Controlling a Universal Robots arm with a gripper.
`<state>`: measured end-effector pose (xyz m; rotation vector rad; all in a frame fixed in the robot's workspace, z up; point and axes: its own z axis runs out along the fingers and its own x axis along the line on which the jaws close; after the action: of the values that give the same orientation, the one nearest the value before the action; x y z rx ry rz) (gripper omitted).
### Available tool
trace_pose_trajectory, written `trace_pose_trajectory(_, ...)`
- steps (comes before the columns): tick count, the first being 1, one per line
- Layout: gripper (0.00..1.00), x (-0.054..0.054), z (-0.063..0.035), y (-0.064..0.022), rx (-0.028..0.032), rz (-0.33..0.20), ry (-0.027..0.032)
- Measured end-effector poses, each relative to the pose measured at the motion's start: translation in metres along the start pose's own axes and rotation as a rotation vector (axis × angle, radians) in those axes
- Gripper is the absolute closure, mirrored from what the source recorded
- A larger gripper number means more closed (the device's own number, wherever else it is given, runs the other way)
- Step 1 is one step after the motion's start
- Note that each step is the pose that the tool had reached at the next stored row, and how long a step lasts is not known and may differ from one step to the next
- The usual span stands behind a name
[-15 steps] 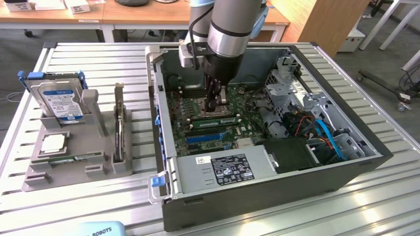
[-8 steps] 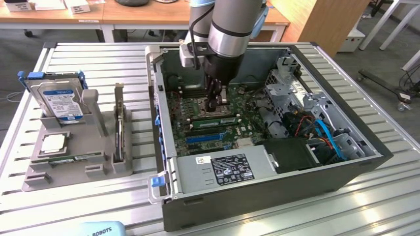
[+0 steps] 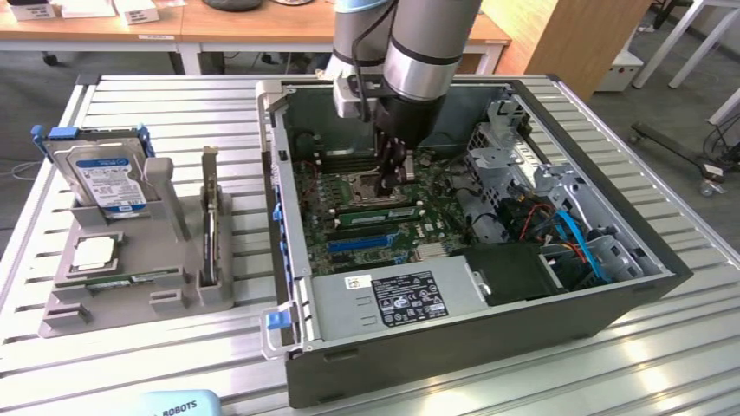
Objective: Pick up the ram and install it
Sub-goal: 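Press down the ram until it locks into place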
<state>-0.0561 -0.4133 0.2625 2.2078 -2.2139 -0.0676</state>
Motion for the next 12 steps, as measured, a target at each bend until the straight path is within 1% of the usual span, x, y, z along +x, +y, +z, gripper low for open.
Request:
trace_pose_trajectory(8, 0.90, 0.000, -0.0010, -0.0244, 0.0001, 0.000, 0.0000)
trace_pose_trajectory(12, 0.90, 0.000, -0.0011, -0.0254, 0.0000, 0.000, 0.0001)
